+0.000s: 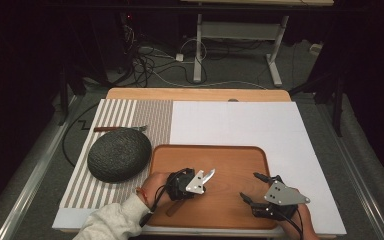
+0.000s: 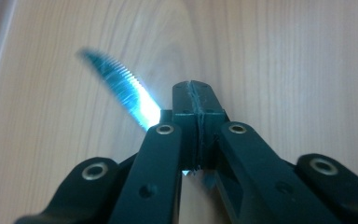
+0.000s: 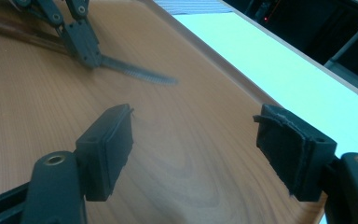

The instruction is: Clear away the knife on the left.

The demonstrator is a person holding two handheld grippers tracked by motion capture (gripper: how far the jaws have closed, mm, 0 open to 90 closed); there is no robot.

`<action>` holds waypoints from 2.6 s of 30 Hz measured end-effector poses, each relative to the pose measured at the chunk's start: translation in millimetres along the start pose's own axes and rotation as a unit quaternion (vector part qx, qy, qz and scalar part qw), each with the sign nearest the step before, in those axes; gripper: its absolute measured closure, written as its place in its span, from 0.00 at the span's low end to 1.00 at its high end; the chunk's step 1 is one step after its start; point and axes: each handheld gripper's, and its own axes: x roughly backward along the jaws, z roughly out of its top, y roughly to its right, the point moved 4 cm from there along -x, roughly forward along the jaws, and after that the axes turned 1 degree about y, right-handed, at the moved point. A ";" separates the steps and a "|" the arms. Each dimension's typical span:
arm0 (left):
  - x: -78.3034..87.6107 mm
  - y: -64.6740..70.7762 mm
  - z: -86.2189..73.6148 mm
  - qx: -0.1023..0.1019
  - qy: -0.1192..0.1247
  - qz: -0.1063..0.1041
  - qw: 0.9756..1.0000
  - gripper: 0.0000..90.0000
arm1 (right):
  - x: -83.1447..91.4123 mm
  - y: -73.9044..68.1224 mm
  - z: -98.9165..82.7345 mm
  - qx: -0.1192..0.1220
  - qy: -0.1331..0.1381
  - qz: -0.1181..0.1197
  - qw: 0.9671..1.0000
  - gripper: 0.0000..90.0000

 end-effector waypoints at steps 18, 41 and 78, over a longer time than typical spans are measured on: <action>15.2 2.5 -16.5 0.036 0.024 0.020 0.999 0.95 | -1.2 -0.1 -0.8 0.000 -0.004 0.000 1.000 0.31; 6.1 26.3 -0.4 0.020 0.002 0.005 1.000 0.93 | 1.7 0.4 -0.3 0.004 0.000 -0.003 1.000 0.31; 22.6 48.7 -8.4 0.134 0.107 0.023 0.985 0.91 | -0.9 -1.4 0.3 0.009 -0.005 0.001 1.000 0.32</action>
